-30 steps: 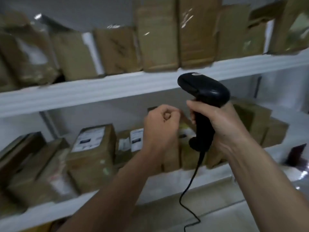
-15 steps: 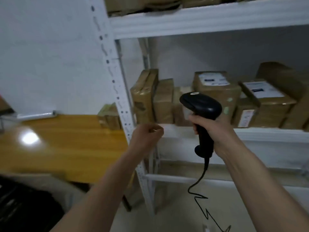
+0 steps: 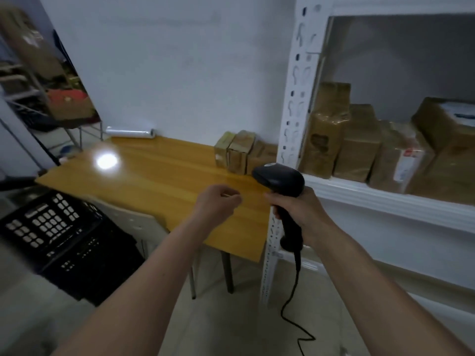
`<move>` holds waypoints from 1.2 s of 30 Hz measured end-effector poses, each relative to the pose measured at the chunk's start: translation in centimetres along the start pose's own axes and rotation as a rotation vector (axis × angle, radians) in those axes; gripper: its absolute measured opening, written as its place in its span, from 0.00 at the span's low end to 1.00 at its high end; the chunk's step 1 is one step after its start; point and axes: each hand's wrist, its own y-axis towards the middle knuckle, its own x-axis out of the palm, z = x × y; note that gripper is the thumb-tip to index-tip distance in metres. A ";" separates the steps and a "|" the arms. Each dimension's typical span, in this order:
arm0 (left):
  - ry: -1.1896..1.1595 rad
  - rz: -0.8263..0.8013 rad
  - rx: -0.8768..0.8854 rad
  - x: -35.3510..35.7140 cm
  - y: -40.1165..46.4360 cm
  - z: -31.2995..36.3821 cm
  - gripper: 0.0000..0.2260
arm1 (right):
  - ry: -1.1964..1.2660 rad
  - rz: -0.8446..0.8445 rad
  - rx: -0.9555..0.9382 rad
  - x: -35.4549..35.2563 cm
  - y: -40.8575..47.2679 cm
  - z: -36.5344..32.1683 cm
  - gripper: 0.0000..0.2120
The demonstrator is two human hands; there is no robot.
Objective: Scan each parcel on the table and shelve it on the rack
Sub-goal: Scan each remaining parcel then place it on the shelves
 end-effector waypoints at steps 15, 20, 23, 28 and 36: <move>0.024 -0.071 -0.134 -5.4 15.4 -3.8 0.07 | 0.149 0.084 0.246 8.8 16.2 1.8 0.08; 0.064 -0.110 -0.155 -7.1 22.4 -4.3 0.11 | 0.177 0.102 0.288 11.3 23.3 0.9 0.07; 0.066 -0.110 -0.180 -7.6 25.3 -5.0 0.11 | 0.200 0.106 0.321 12.6 26.2 1.1 0.06; 0.061 -0.153 -0.225 -7.8 28.4 -5.0 0.14 | 0.229 0.119 0.381 13.5 29.1 1.0 0.06; 0.115 -0.160 -0.231 -6.0 34.6 -5.1 0.20 | 0.288 0.161 0.409 13.5 33.8 0.3 0.05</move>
